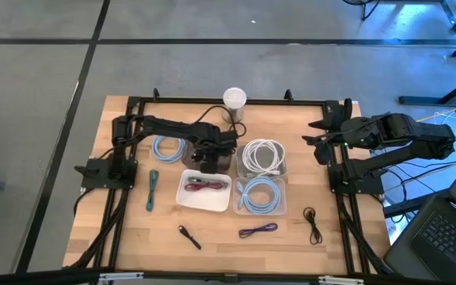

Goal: Pick & Place USB Port
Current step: Put the top black charger cable into the black bin, then put the blue patterned charger cable into the white bin

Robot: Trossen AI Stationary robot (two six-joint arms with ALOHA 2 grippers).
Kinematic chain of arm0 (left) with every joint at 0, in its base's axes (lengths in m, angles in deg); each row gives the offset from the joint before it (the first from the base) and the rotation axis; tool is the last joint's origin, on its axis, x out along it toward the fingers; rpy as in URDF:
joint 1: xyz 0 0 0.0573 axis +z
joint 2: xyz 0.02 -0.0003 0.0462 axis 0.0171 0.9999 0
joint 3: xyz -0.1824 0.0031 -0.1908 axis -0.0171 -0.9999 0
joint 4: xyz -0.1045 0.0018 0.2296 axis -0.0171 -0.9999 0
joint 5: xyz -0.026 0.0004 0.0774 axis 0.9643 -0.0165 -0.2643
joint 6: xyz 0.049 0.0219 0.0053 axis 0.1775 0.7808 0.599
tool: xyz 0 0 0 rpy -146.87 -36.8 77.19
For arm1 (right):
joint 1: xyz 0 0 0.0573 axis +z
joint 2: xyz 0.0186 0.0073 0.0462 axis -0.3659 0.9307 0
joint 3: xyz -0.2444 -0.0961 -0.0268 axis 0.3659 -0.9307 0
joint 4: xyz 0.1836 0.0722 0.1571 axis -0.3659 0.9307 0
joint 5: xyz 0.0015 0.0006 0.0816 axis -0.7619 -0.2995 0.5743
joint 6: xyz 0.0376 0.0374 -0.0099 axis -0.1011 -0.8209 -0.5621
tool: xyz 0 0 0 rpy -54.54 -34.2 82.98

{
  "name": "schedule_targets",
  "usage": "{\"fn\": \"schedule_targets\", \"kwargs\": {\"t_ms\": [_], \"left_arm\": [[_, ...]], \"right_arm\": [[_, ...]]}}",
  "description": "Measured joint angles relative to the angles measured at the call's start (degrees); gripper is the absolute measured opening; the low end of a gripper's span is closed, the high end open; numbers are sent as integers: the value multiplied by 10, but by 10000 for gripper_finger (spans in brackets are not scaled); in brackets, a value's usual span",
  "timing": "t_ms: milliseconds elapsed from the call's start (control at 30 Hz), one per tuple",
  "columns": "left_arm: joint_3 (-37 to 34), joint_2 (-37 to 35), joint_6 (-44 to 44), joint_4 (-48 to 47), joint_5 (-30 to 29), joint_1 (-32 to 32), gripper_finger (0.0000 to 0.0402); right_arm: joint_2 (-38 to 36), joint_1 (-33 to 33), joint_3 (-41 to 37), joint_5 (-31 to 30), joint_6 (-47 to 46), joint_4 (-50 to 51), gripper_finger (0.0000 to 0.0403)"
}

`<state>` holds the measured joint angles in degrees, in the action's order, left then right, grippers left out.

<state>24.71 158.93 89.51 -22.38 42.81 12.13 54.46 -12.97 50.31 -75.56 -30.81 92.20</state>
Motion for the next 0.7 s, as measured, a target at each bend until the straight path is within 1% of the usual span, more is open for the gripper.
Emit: {"fn": "schedule_targets", "kwargs": {"t_ms": [167, 300, 433, 567, 633, 700], "left_arm": [[0, -22, -15, 4, -3, -4, 137], [0, -61, -47, -21, -2, -6, 163], [0, -141, -102, -32, -1, -17, 175], [-3, -237, -146, -22, -1, -53, 175], [-26, -290, -166, 7, -11, -79, 173], [-67, -344, -192, 50, -23, -105, 171]], "right_arm": [[0, 0, 0, 0, 0, 0, 241], [0, 0, 0, 0, 0, 0, 241], [0, 0, 0, 2, -1, 4, 241], [0, 0, 0, 2, -3, 26, 241], [0, 0, 0, 2, -15, 41, 241], [0, 0, 0, 2, -29, 57, 241]]}}
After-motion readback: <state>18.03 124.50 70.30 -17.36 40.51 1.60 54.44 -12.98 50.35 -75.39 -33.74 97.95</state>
